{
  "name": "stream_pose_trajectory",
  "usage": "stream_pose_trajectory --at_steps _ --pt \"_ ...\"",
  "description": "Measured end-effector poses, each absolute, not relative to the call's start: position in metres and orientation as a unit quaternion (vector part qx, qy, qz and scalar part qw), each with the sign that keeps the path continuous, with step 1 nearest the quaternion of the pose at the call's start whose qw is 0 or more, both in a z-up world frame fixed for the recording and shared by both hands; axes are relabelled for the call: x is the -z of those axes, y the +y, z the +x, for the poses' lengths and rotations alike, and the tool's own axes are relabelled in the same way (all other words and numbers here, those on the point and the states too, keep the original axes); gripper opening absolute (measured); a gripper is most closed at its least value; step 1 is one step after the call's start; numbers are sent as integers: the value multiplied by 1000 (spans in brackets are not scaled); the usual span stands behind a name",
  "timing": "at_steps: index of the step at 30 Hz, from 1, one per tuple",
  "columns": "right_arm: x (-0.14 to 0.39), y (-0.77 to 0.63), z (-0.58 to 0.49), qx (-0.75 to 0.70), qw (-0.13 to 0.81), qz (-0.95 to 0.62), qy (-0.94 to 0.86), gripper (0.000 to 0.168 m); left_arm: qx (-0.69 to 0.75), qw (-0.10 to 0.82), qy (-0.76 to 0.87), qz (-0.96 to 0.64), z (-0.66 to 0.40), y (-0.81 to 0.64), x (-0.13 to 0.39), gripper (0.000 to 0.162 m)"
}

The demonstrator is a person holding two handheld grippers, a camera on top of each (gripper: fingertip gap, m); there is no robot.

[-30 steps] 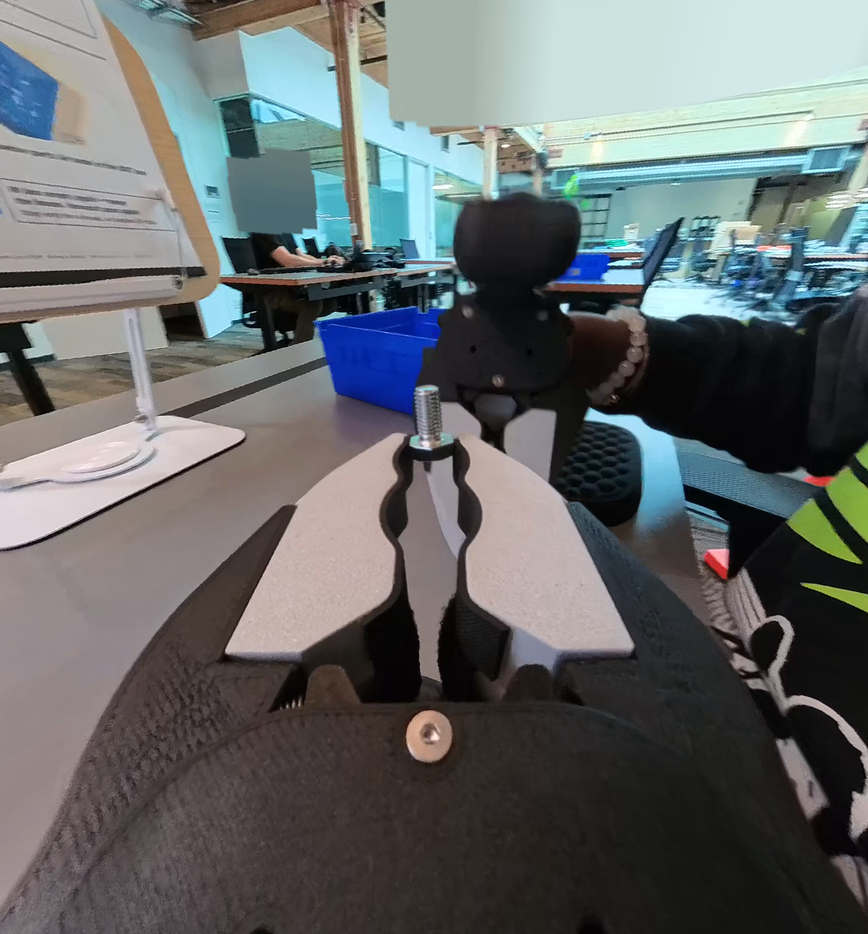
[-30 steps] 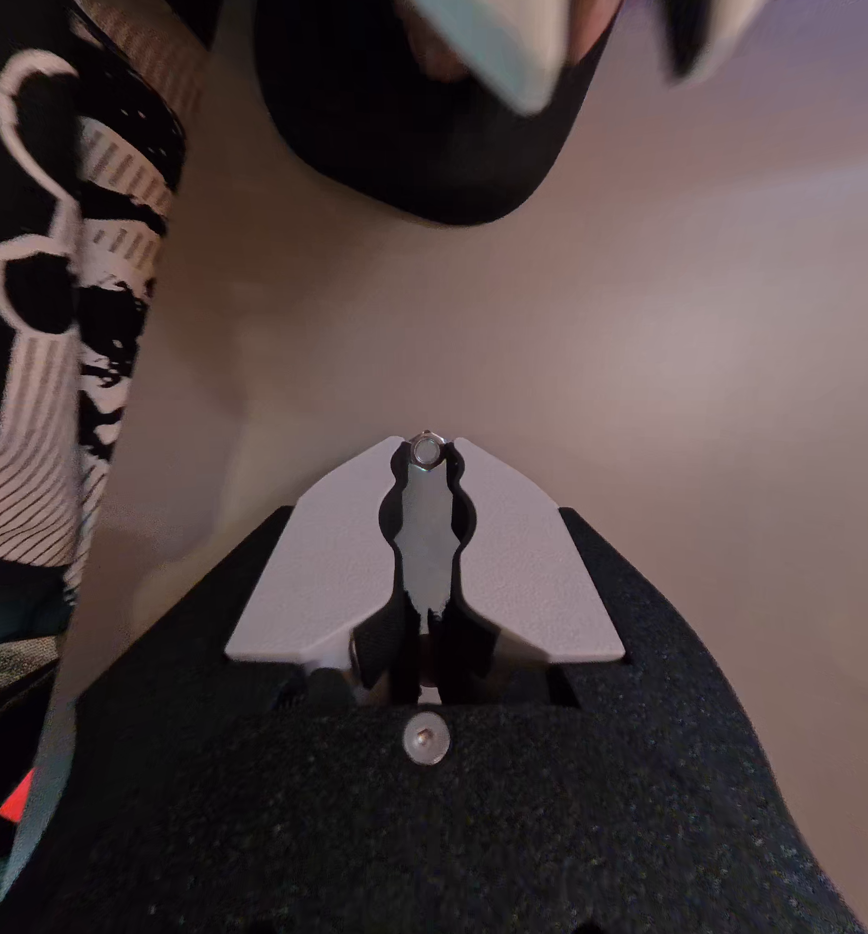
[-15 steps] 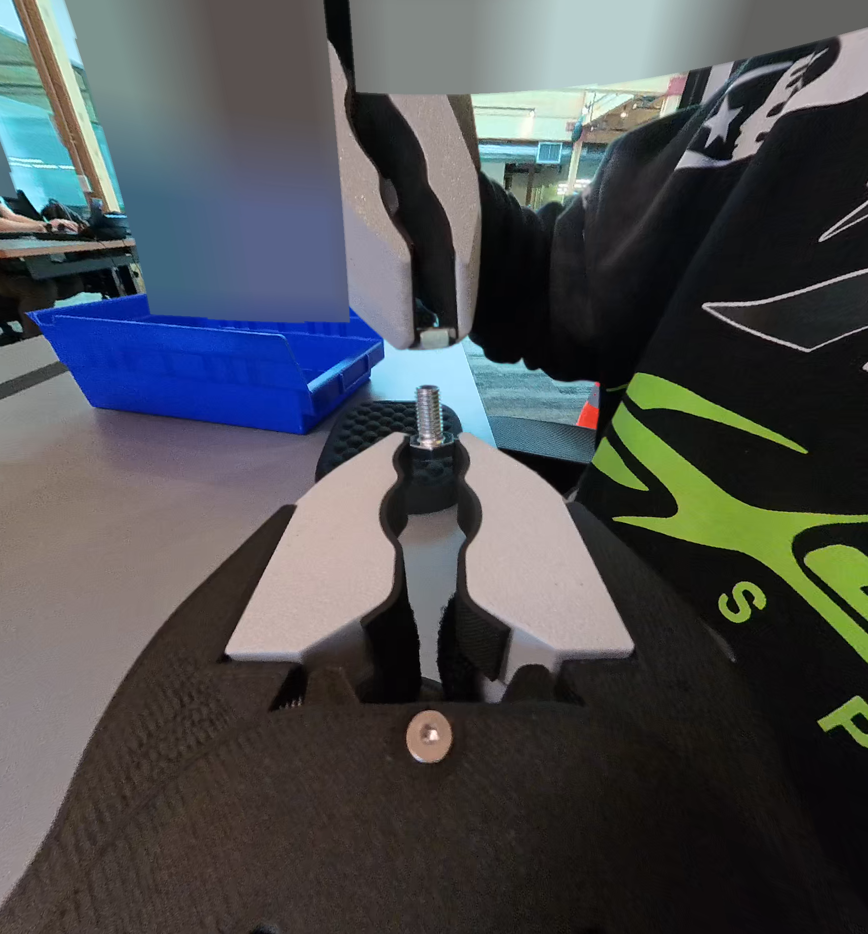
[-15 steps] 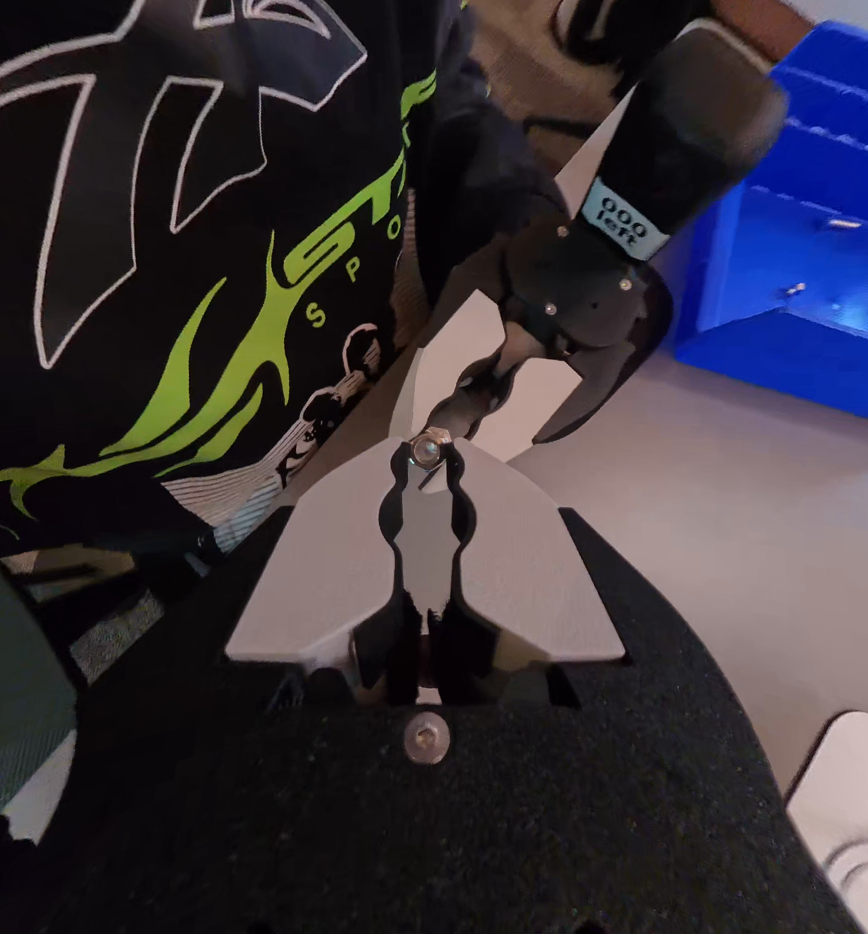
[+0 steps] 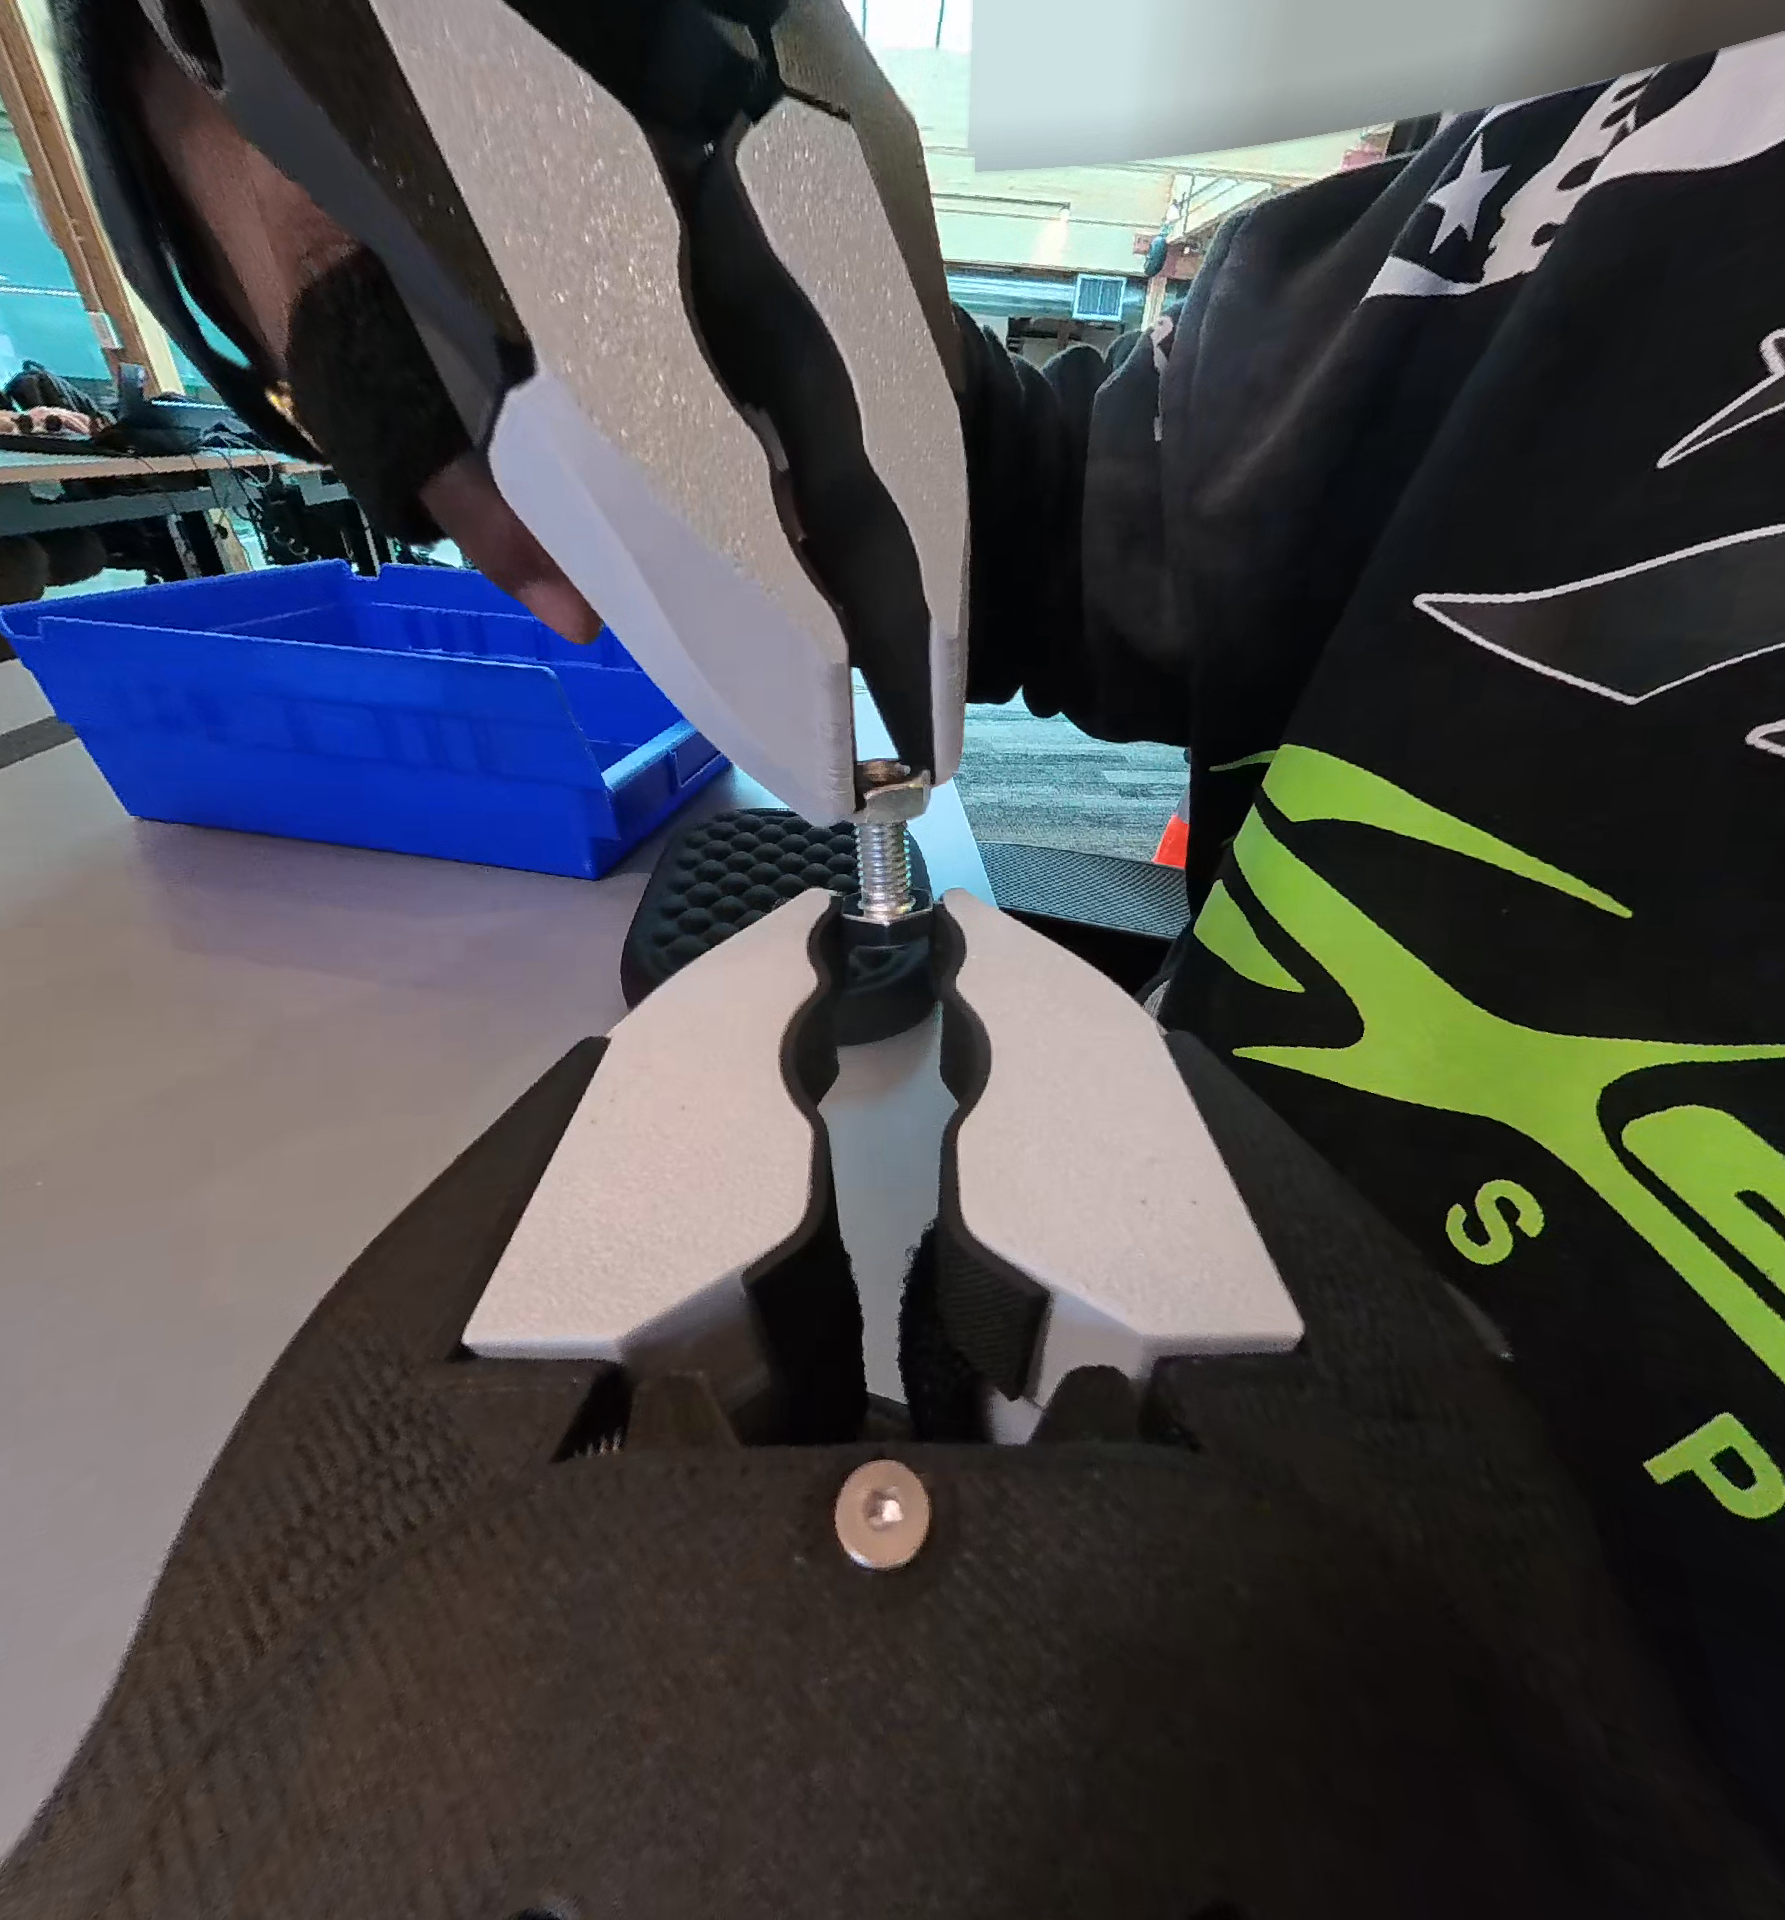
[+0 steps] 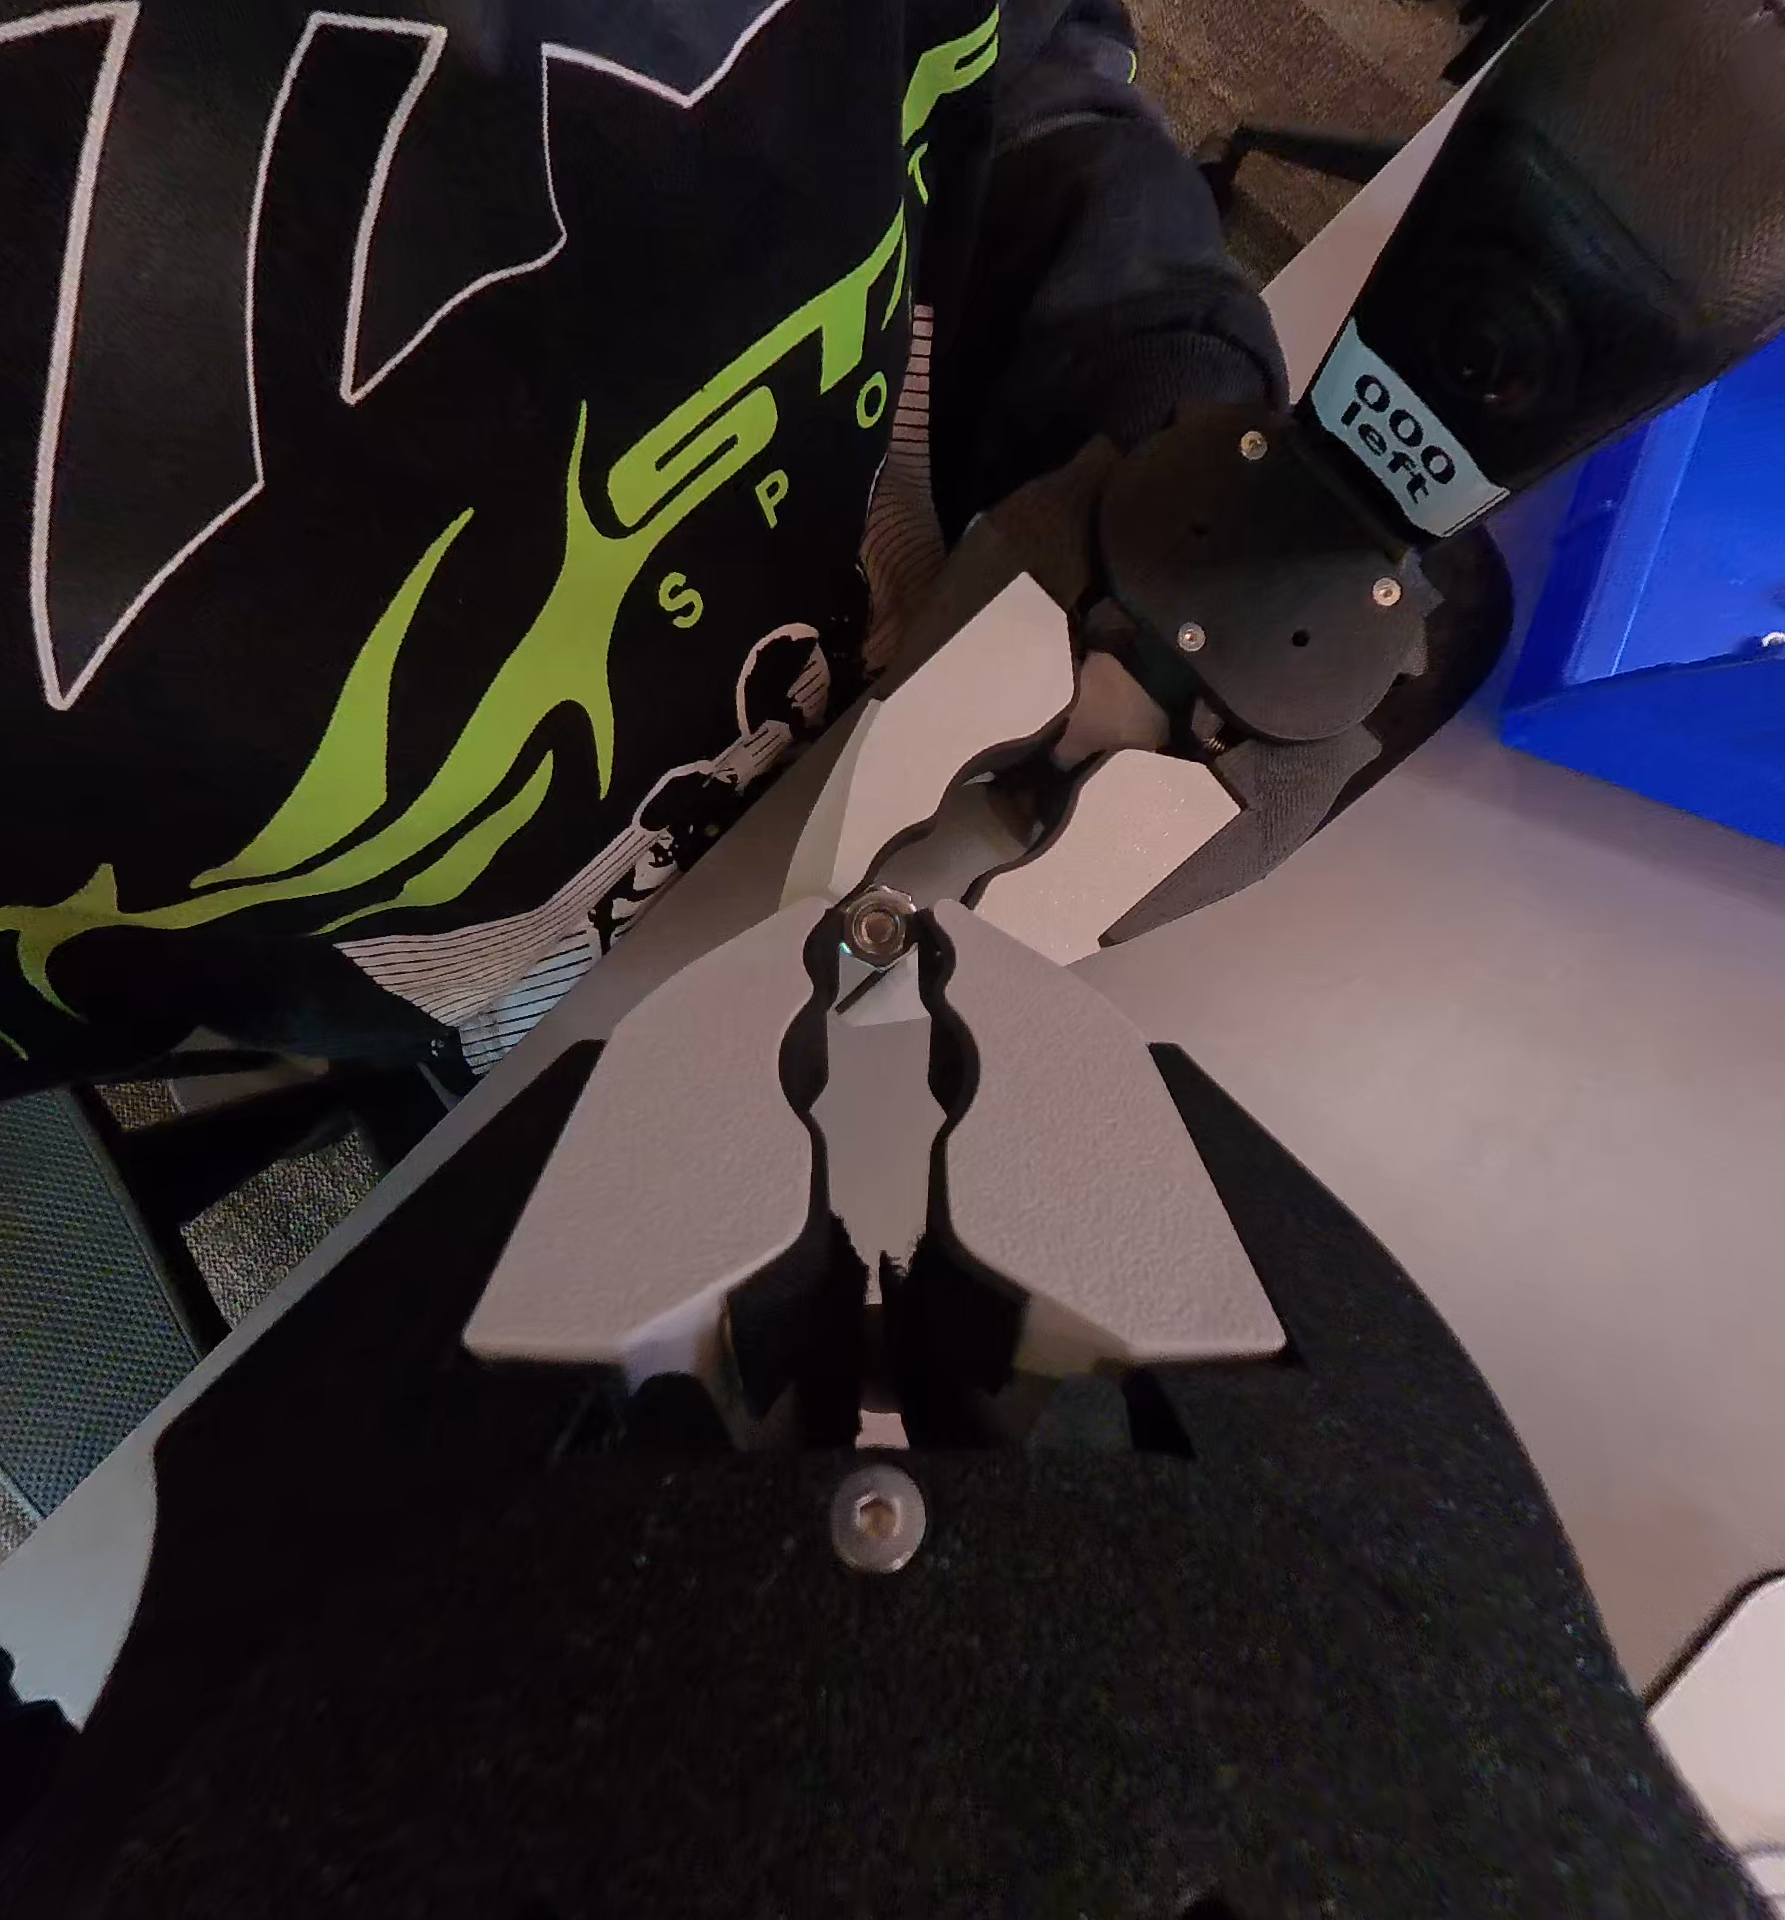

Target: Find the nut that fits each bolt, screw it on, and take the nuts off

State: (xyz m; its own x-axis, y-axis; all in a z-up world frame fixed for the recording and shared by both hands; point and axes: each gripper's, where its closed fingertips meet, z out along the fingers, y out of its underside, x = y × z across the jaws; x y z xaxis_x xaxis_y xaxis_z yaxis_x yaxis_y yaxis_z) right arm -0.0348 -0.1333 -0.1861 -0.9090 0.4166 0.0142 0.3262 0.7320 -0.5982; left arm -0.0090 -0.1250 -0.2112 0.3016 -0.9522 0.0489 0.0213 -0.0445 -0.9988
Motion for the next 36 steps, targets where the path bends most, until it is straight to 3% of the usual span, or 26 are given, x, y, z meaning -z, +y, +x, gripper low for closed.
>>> stream_pose_trajectory --at_steps 9,20,27,36 --pt "183 -121 -46 -311 109 -271 -904 14 402 595 353 -599 -18 -110 208 15" --pt "190 -89 -59 -236 183 -465 -833 14 223 662 252 -670 -39 -71 215 15" --pt "191 -89 -59 -218 198 -491 -820 15 229 661 256 -667 -38 -71 214 15" --pt "179 -90 -64 -318 251 -499 -766 51 244 664 266 -655 -38 -73 211 15"
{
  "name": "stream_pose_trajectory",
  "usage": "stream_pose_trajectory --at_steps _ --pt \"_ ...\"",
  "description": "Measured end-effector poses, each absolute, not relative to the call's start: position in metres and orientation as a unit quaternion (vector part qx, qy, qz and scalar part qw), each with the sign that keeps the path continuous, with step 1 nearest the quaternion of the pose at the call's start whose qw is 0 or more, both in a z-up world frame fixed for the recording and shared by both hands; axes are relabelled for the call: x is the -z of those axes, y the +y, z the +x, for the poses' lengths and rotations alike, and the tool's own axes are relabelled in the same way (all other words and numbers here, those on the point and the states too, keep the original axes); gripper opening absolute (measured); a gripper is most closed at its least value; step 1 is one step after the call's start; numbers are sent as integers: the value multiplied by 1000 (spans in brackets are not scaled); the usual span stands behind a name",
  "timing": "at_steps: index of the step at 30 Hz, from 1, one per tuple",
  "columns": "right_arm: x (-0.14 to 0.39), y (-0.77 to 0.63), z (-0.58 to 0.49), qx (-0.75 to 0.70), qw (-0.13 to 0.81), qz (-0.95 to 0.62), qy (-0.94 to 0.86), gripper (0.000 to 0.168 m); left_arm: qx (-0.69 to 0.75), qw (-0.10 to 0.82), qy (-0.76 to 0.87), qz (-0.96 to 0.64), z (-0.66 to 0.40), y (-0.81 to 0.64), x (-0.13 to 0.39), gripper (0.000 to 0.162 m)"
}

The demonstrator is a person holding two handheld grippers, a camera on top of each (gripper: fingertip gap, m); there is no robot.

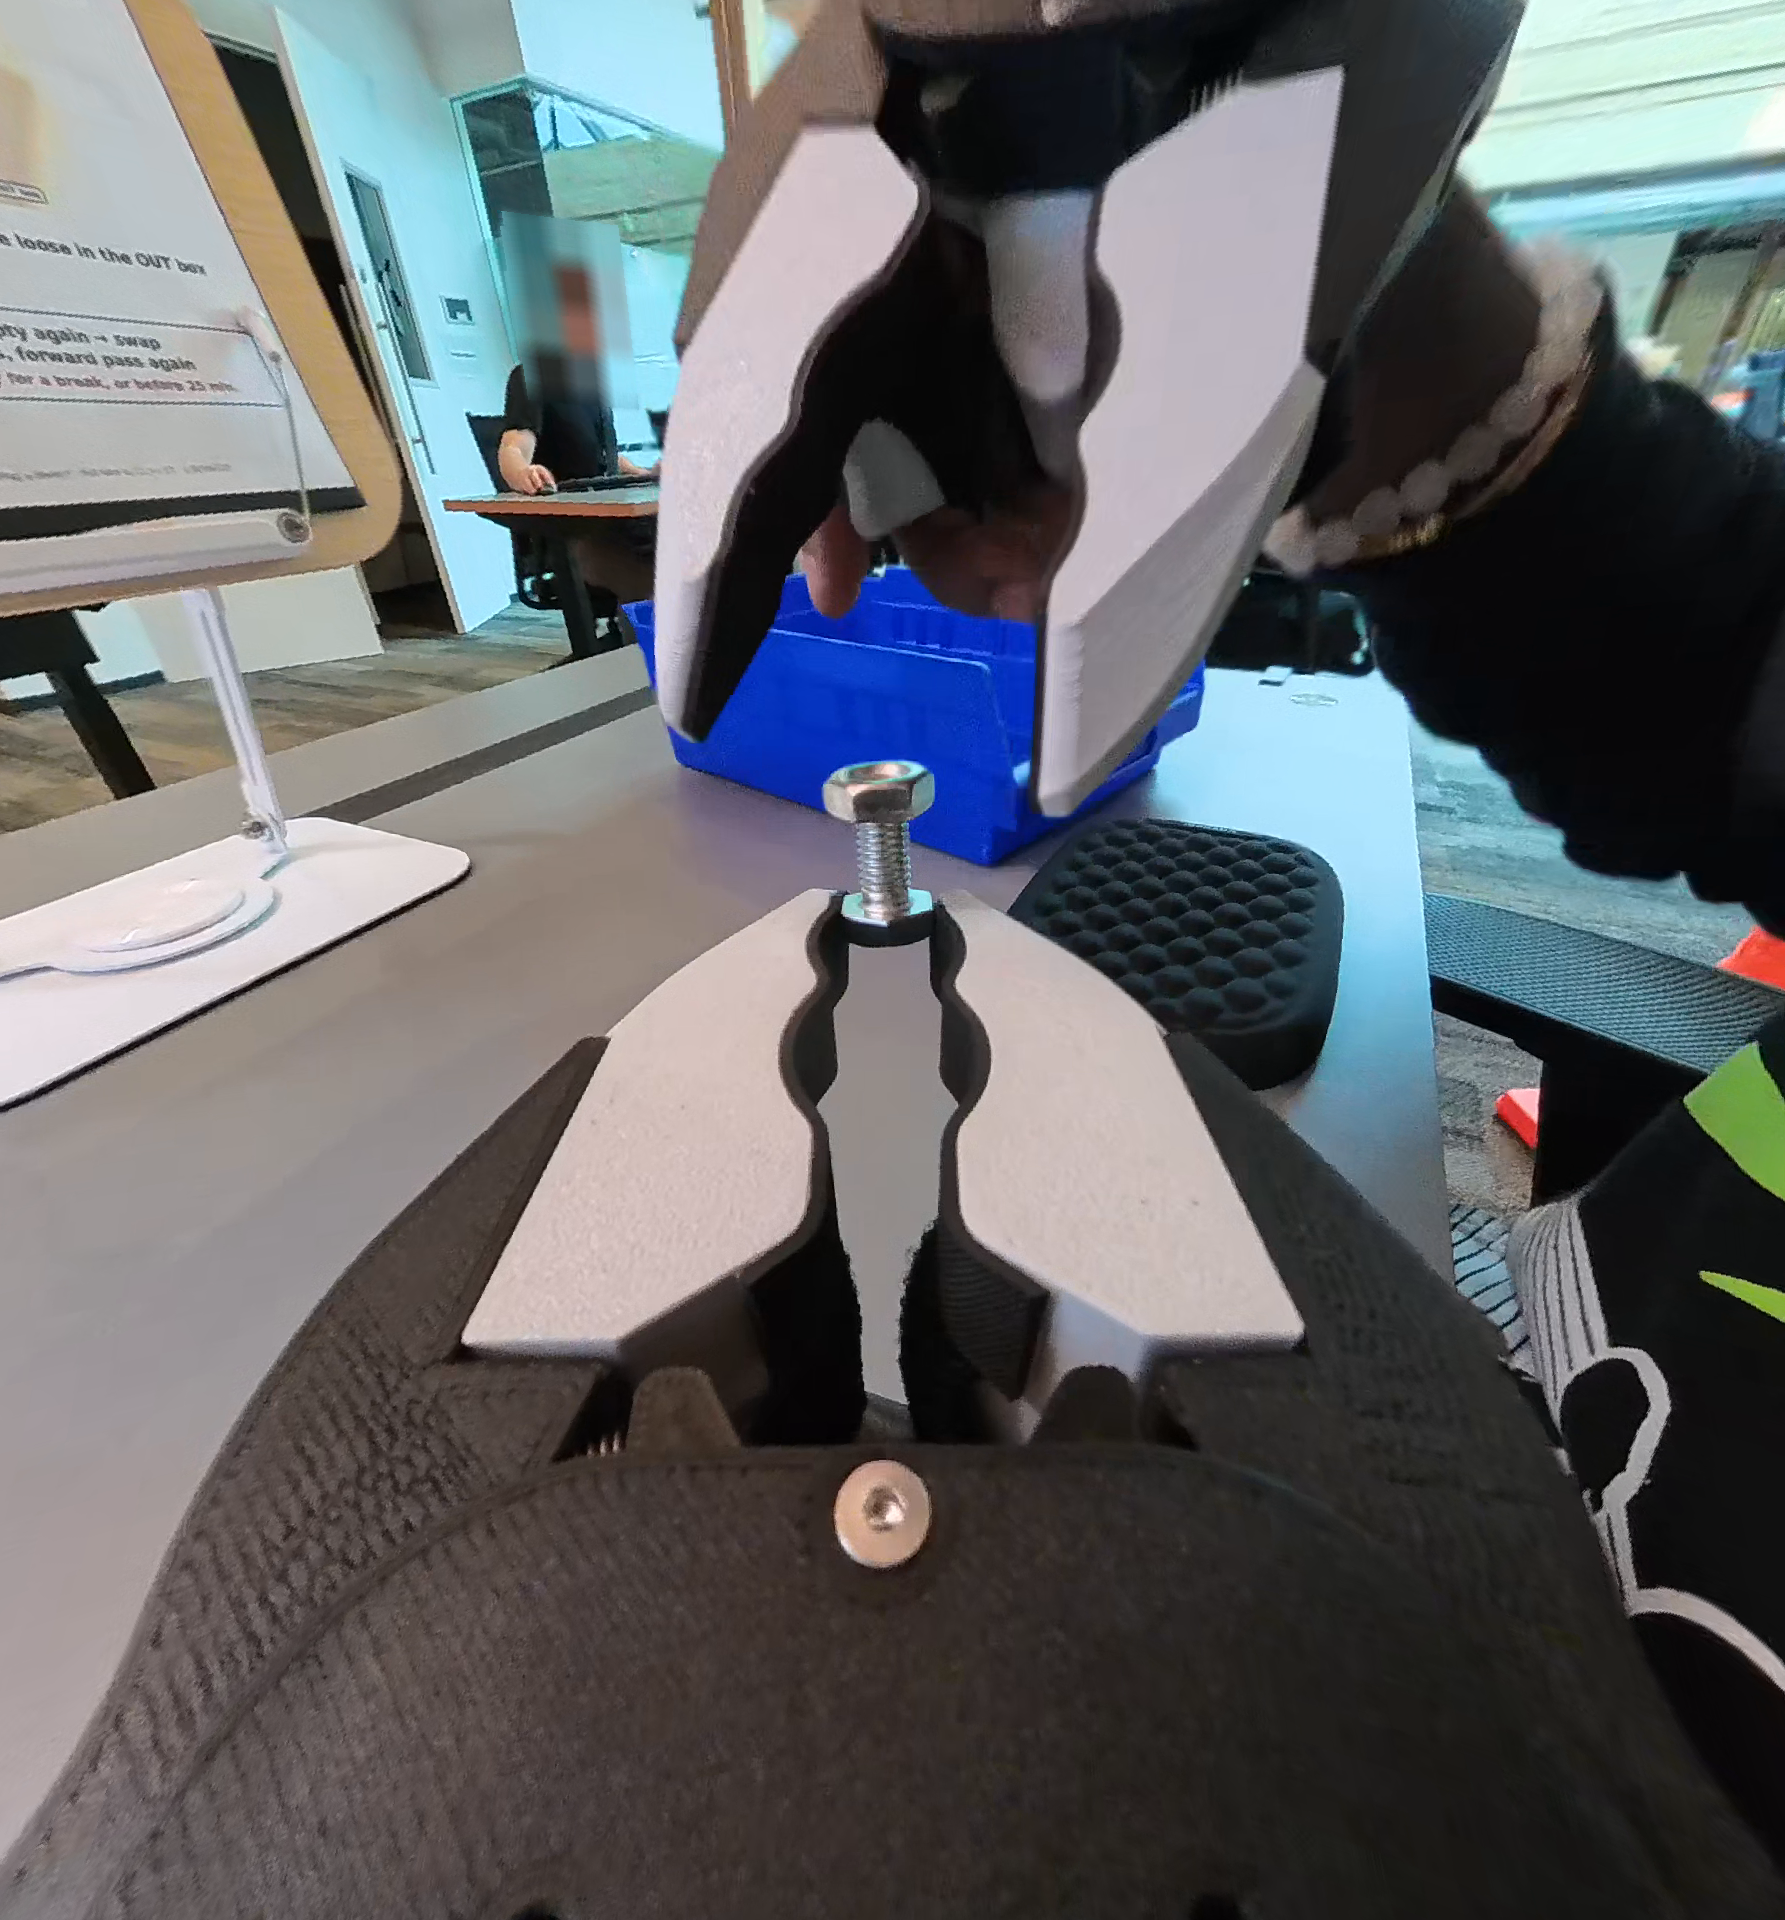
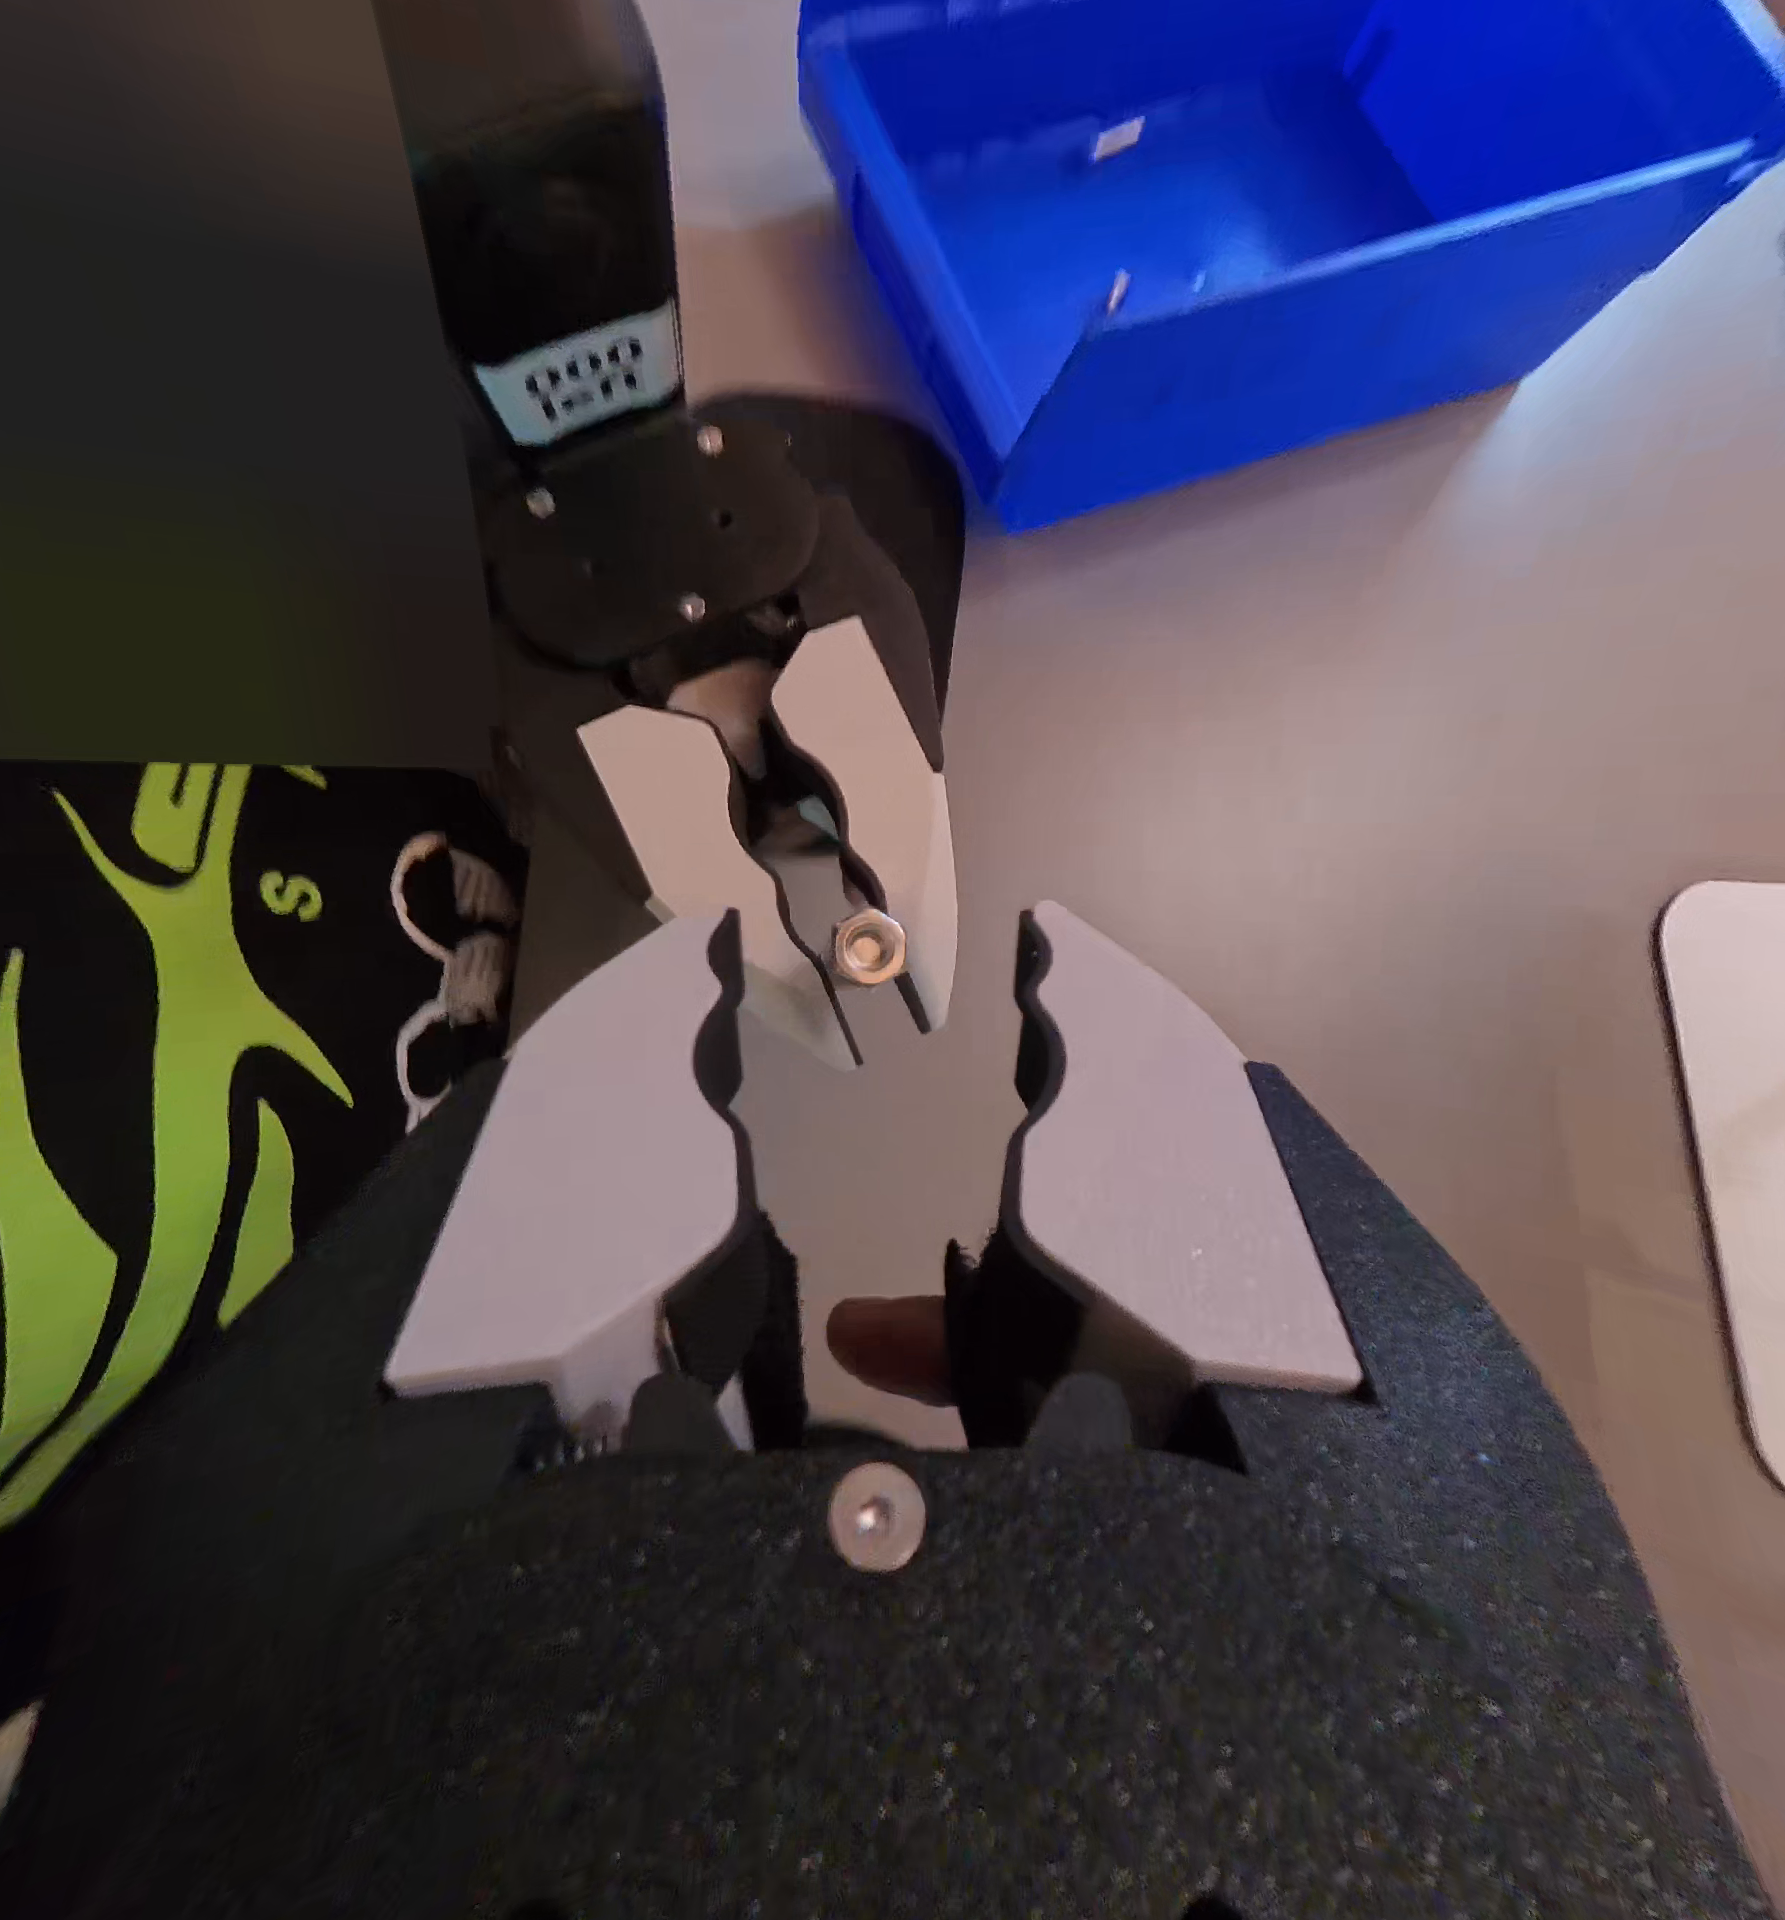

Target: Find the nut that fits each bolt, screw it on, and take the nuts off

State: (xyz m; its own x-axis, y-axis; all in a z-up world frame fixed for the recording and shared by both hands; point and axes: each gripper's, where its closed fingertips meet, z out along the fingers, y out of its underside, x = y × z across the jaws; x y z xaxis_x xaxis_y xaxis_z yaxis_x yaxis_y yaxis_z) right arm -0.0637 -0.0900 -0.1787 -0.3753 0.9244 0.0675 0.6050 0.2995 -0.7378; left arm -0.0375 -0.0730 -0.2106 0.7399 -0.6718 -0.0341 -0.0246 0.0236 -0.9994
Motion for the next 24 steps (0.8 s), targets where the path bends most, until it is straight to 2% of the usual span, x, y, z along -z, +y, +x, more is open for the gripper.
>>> stream_pose_trajectory --at_steps 4,9,24 --pt "172 -87 -75 -455 325 -504 -659 56 249 675 266 -642 -46 -71 204 15" --pt "171 -87 -82 -540 397 -489 -559 55 243 679 250 -646 -56 -66 204 15" --pt "181 -94 -85 -554 395 -491 -544 45 241 676 240 -654 -58 -63 207 15"
